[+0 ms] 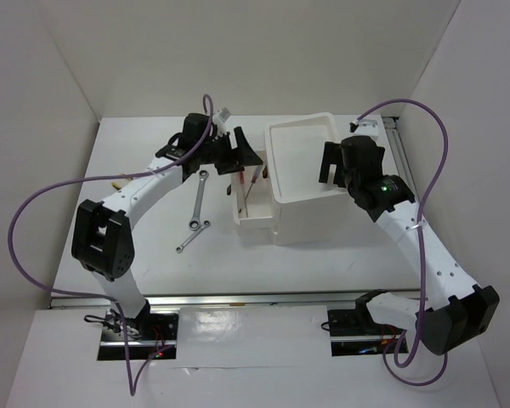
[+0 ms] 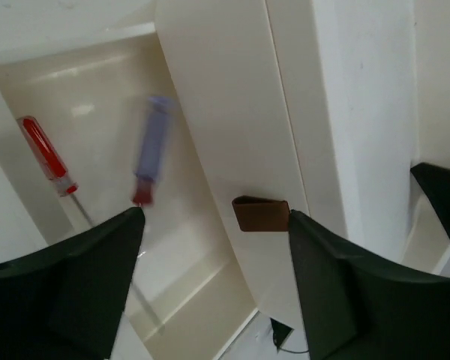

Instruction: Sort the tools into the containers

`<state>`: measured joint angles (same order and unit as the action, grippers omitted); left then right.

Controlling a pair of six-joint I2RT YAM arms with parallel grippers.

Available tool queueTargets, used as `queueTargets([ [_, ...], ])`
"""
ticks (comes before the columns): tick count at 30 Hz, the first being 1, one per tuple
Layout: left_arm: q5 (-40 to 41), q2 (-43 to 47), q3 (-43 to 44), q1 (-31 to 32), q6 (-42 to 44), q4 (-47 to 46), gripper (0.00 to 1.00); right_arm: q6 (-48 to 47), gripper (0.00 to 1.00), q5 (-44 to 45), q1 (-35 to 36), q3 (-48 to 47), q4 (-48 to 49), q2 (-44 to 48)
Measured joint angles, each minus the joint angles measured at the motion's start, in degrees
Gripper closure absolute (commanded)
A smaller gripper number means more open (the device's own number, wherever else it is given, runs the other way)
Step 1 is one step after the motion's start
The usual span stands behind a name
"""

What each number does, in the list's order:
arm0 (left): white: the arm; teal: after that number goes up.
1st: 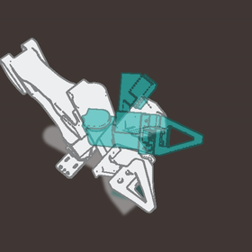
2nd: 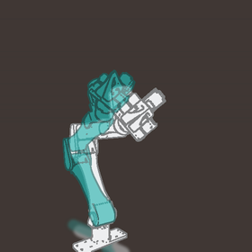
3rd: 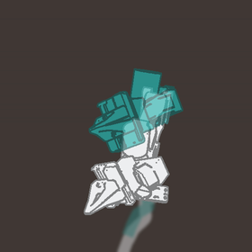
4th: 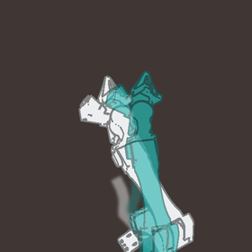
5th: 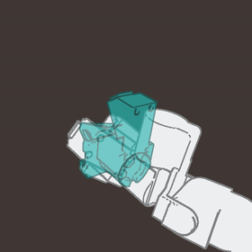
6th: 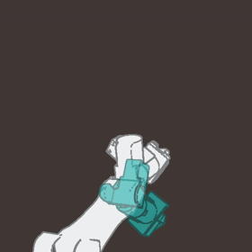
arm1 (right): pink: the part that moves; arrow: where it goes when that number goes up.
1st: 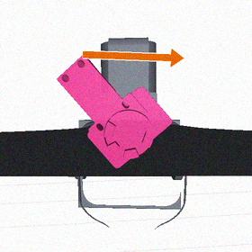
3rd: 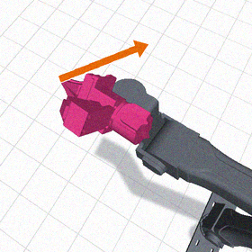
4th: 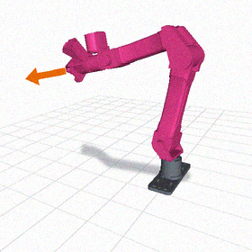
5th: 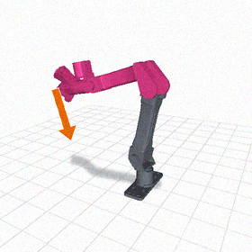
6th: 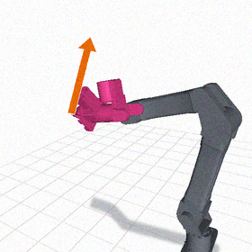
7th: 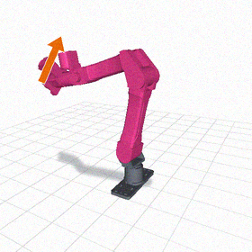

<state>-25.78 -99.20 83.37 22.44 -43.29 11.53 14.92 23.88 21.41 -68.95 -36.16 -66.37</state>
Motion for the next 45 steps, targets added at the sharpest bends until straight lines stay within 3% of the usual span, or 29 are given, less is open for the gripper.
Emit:
queueTargets([
  [3,0.1,0.0,0.0,0.6,-0.7,0.0,0.05,0.0,0.0,0.4,0.0,0.0,0.1,-0.2],
  [6,2.7,3.0,-1.6,0.0,-0.7,-0.3,0.11,0.1,0.0,0.8,0.0,0.0,0.1,-0.3],
  [13,28.8,21.1,-8.7,-2.0,-3.9,9.8,0.14,0.2,0.0,1.0,0.0,0.0,0.2,-0.3],
  [17,35.6,20.1,-11.8,-2.0,-4.8,11.4,0.15,0.2,0.0,0.9,0.0,0.0,0.2,-0.3],
  [20,36.3,13.1,-14.3,-2.0,-4.9,11.1,0.25,0.2,0.0,0.9,0.0,0.0,0.2,-0.3],
  [23,35.8,5.7,-14.3,-1.4,-4.8,11.6,0.49,0.2,0.0,0.9,0.0,0.0,0.2,-0.3],
  [26,34.2,0.9,-11.6,0.7,-4.0,11.9,0.6,0.2,0.0,0.8,0.2,0.0,0.2,-0.3],
  [32,30.4,-3.3,-1.8,6.2,-2.7,11.1,0.61,0.2,0.0,0.9,0.5,0.0,0.2,-0.3],
  [38,24.1,-6.3,1.1,9.4,-3.7,6.5,0.56,0.2,0.0,0.9,0.5,0.0,0.2,-0.3],
  [45,23.8,-8.7,2.6,11.4,-5.2,5.9,0.54,0.2,0.0,0.9,0.5,0.0,0.2,-0.3],
])
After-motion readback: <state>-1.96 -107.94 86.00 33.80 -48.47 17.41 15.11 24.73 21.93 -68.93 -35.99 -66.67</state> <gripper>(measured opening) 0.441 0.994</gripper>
